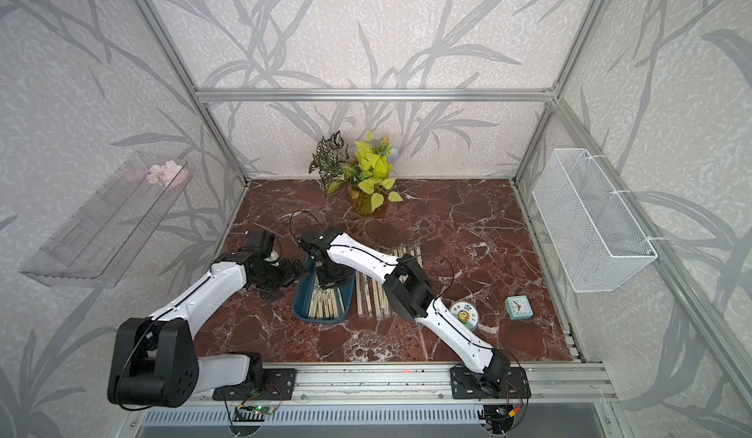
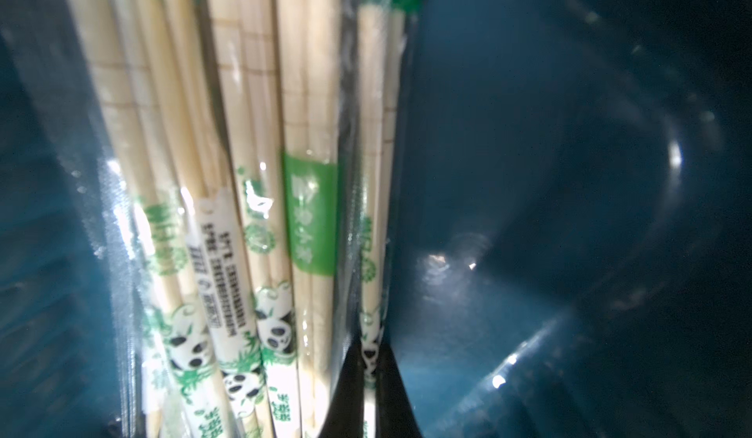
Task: Take the paired disposable chopsticks out of the storage box
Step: Pick up the paired disposable chopsticks from the storage box.
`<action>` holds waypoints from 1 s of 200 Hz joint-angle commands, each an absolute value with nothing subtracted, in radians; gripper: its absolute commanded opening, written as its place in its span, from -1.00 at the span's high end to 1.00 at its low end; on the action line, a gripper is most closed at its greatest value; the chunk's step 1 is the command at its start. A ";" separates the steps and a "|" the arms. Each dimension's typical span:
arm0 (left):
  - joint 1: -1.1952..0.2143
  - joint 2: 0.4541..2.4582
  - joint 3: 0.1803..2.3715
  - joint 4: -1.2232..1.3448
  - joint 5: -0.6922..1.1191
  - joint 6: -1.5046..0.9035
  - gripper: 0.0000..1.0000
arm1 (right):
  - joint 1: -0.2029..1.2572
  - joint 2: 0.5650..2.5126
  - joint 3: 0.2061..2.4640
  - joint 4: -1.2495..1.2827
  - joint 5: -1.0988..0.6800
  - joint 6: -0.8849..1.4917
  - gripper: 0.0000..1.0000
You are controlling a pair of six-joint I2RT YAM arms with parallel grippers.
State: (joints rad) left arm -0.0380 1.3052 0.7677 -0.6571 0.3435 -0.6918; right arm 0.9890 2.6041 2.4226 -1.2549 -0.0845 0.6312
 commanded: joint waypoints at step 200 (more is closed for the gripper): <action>-0.035 1.273 0.854 -0.705 0.343 -0.679 -0.99 | 0.945 2.343 2.412 -1.209 -0.038 0.684 1.00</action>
State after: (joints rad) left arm -0.0380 1.3014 0.8227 -0.6807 0.3424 -0.6899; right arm 0.9512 2.4104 2.4226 -1.2163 -0.0383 0.7048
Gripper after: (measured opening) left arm 0.997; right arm 0.071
